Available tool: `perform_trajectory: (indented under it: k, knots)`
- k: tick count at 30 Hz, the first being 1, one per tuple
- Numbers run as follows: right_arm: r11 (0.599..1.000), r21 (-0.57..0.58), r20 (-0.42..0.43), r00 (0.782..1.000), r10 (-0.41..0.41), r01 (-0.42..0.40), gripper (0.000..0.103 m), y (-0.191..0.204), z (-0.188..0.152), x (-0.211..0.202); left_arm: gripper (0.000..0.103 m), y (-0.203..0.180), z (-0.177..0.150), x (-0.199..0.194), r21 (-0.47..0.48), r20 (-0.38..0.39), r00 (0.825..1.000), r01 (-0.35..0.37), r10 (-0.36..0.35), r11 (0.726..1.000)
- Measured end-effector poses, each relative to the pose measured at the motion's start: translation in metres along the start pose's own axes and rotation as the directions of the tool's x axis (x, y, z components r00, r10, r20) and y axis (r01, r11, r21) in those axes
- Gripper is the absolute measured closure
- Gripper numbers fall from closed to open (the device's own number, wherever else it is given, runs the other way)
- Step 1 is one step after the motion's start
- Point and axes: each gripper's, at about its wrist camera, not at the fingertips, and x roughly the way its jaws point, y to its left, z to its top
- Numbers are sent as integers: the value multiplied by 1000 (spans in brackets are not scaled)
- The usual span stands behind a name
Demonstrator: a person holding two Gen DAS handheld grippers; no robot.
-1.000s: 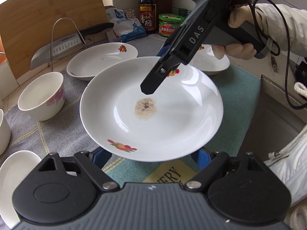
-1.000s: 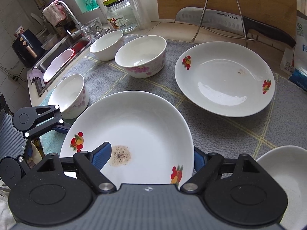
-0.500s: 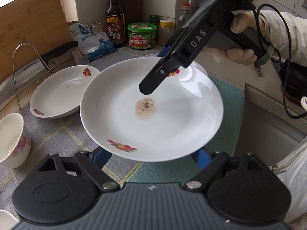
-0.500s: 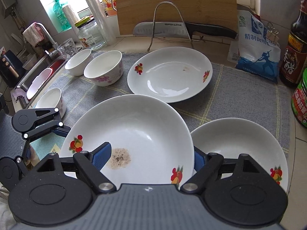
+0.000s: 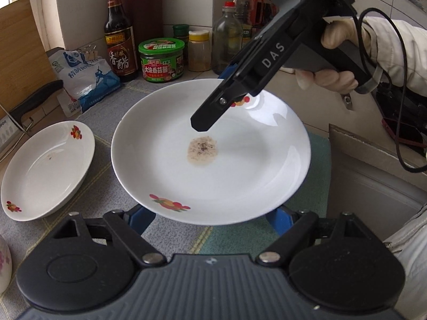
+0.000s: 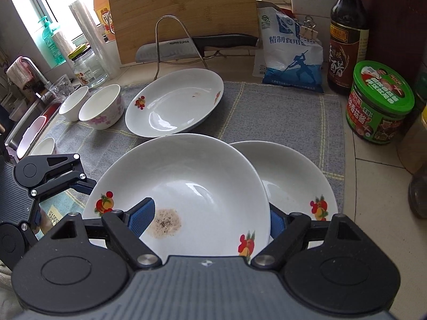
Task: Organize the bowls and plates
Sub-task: 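Lower the stained plate onto the deep floral plate with the right tool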
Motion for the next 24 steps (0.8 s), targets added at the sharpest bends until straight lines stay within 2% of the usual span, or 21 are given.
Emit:
perform_trajectory:
  k: [10,24]
  knots:
    - [999,44,5,1000,-19,19,14,-25,-4,1,15,-1,14,20,12,-22,1000,20,-20,1000]
    - [997,62,-9,999,-40,40,14,-36,0,12,14,8,21,31,17,-33,999,25,-24,1000]
